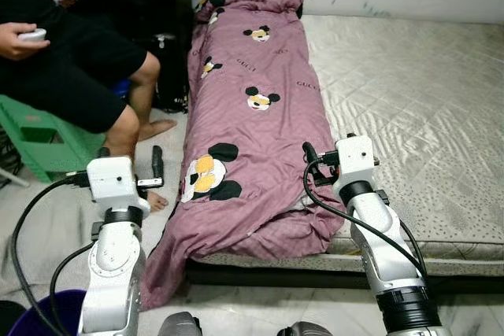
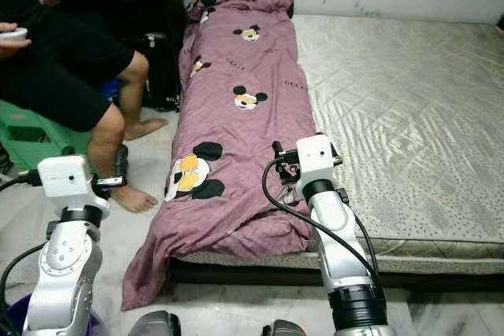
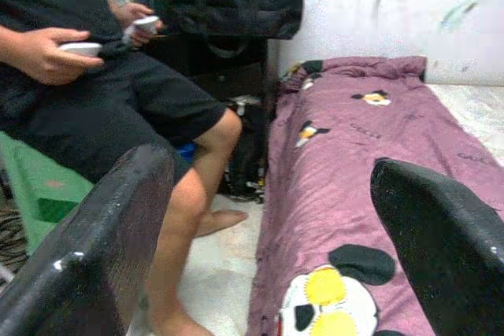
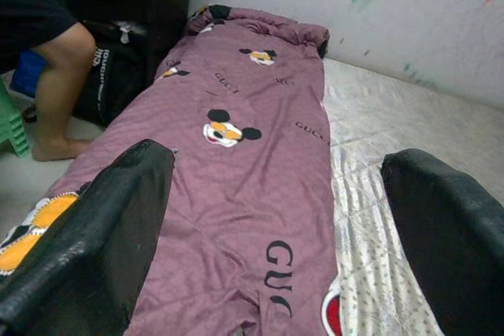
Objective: Clean up the room
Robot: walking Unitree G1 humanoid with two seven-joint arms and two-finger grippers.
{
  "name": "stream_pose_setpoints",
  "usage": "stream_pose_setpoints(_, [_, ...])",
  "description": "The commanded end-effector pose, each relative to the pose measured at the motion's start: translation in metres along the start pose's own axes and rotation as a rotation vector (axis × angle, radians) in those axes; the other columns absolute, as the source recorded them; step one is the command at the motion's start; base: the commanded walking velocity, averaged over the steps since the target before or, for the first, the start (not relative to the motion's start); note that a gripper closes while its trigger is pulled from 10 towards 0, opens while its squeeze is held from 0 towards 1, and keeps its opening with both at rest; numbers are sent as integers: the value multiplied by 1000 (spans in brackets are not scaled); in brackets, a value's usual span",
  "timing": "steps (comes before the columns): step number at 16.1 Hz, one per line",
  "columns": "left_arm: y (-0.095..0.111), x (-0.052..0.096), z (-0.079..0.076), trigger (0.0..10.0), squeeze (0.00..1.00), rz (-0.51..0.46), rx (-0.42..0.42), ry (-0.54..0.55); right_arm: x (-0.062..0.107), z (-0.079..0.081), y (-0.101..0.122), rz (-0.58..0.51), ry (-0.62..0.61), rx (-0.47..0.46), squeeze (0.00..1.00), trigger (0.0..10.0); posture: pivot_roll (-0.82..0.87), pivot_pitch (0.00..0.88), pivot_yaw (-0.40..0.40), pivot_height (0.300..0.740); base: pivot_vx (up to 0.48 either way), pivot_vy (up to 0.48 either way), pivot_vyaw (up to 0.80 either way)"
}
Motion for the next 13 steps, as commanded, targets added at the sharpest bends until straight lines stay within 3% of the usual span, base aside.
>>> stream_pose_setpoints(1, [-2, -2, -2, 10000, 0, 11, 1, -18, 0, -3, 4, -9, -12, -11, 0, 10000, -64, 0, -22, 740, 0, 0, 0])
stream_pose_setpoints(2, [-1, -2, -3, 10000, 0, 8, -2, -24, 0, -3, 3, -5, -16, -19, 0, 10000, -64, 0, -22, 740, 0, 0, 0])
stream_pose_setpoints(7, [-2, -3, -1, 10000, 0, 22, 18, -17, -1, -3, 3, 4, -16, -29, 0, 10000, -64, 0, -23, 740, 0, 0, -769])
stream_pose_setpoints(13, [0, -3, -4, 10000, 0, 17, 53, -38, -1, -3, 1, 16, -15, -31, 0, 10000, -68, 0, -20, 740, 0, 0, 0])
Point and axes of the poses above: a point about 5 cm out from each wrist's last joint towards the gripper, its own x axis pointing back from the gripper into the wrist, its own y axis along the axis of the wrist's last joint, z = x × y, the point moved 2 cm from there along -x, pointing out of the wrist towards the gripper, and after that the axes turned 5 degrees about -x, right-handed, at the moved point
